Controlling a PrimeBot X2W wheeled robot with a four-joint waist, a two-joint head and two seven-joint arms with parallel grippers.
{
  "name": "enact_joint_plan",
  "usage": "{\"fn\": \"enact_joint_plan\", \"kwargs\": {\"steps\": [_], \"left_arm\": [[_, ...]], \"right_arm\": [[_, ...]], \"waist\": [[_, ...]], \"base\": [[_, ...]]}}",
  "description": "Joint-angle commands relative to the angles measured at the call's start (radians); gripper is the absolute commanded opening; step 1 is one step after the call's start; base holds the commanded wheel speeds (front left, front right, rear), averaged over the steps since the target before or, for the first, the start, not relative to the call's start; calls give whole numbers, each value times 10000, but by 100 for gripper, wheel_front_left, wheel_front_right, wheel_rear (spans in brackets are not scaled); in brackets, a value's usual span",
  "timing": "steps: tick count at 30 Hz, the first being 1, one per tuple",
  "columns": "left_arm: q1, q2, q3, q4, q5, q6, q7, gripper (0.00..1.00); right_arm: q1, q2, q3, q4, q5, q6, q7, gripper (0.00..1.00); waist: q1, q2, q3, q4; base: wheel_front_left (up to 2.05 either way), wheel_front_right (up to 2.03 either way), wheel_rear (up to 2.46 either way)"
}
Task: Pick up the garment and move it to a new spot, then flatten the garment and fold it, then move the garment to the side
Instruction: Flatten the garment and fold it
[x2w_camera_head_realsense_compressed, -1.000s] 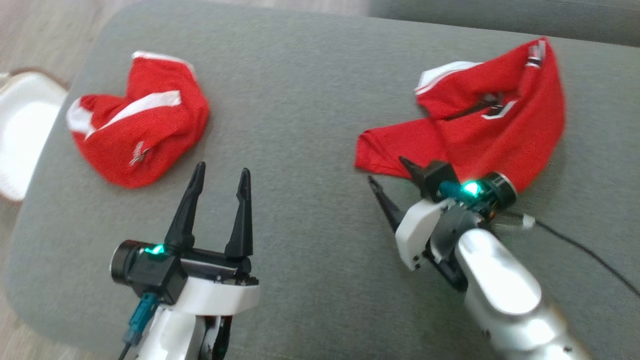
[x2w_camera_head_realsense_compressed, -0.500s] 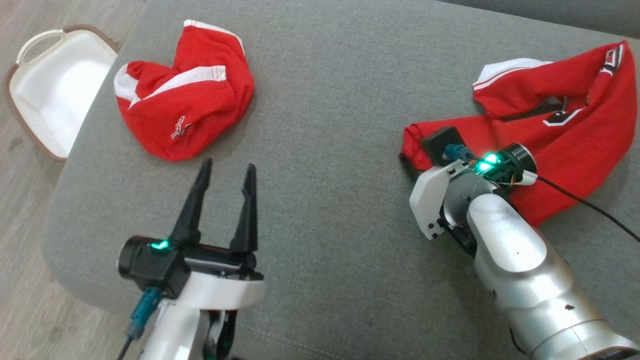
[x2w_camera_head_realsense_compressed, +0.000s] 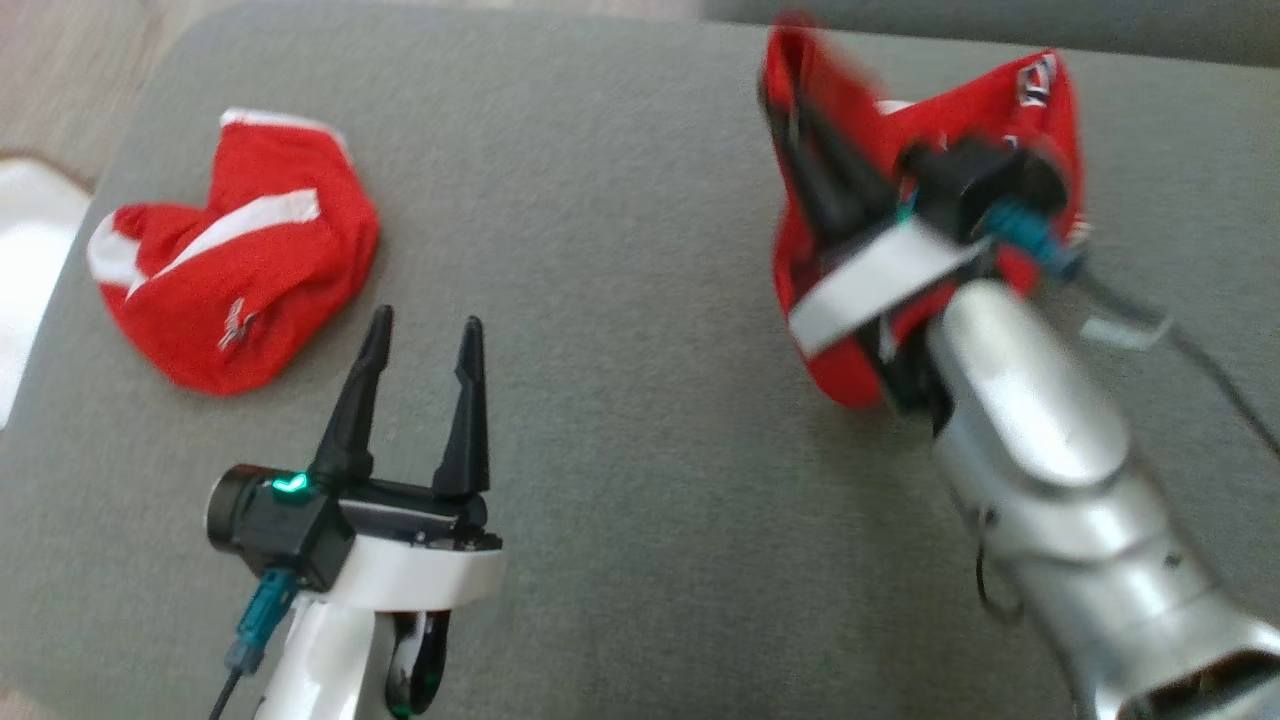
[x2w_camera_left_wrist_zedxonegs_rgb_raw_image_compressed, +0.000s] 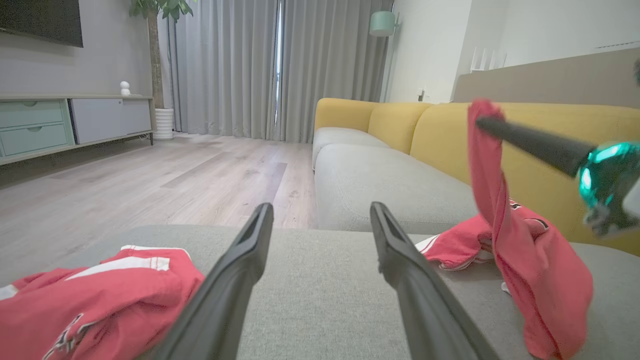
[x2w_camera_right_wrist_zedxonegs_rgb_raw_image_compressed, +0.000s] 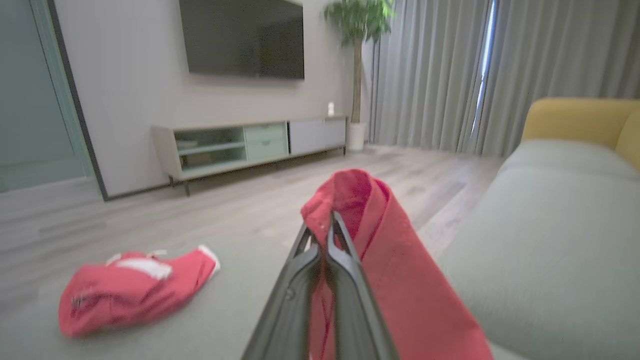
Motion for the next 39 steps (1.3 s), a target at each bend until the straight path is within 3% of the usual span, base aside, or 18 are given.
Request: {"fn": "enact_joint_plan", "kwargs": {"steps": [1, 4, 10, 16, 22, 23, 24, 30, 39], "left_arm": [[-145, 19, 486, -344, 107, -19, -41, 100], [-24, 16, 565, -351, 157, -28, -41, 100], [238, 12, 774, -448, 207, 12, -42, 100], [372, 10, 982, -558, 233, 27, -42, 100], [405, 8, 899, -585, 174, -46, -42, 100], [377, 8, 869, -588, 150, -42, -42, 100], [351, 8, 845, -591, 136, -32, -42, 100], [242, 8, 778, -552, 112, -60, -42, 100], [188, 7, 778, -575, 111, -123, -42, 100]], "right_arm": [[-805, 203, 11, -839, 220, 67, -267, 0], [-965, 203, -289, -1533, 150, 67, -50, 0], [1082, 199, -1647, -3221, -1316, 67, 1825, 0], [4226, -157, -4993, -5835, -2782, 67, 3863, 0], [5136, 36, -7237, -6989, -3880, 67, 4164, 0], [5132, 69, -7381, -7013, -4151, 67, 4044, 79], [5107, 101, -7504, -7005, -4373, 67, 3929, 100], [4679, 194, -7191, -7006, -4201, 67, 2963, 100], [5214, 200, -4244, -6602, -2285, 67, 1152, 100]], "waist": [[-1, 0, -423, -464], [-1, 0, -684, -730], [-1, 0, -1112, -1161], [-1, 0, -1344, -1495], [-1, 0, -1308, -1829], [-1, 0, -1288, -1845], [-1, 0, -1269, -1855], [-1, 0, -1128, -1820], [-1, 0, -1126, -1462]], "base": [[0, 0, 0], [0, 0, 0], [0, 0, 0], [0, 0, 0], [0, 0, 0], [0, 0, 0], [0, 0, 0], [0, 0, 0], [0, 0, 0]]}}
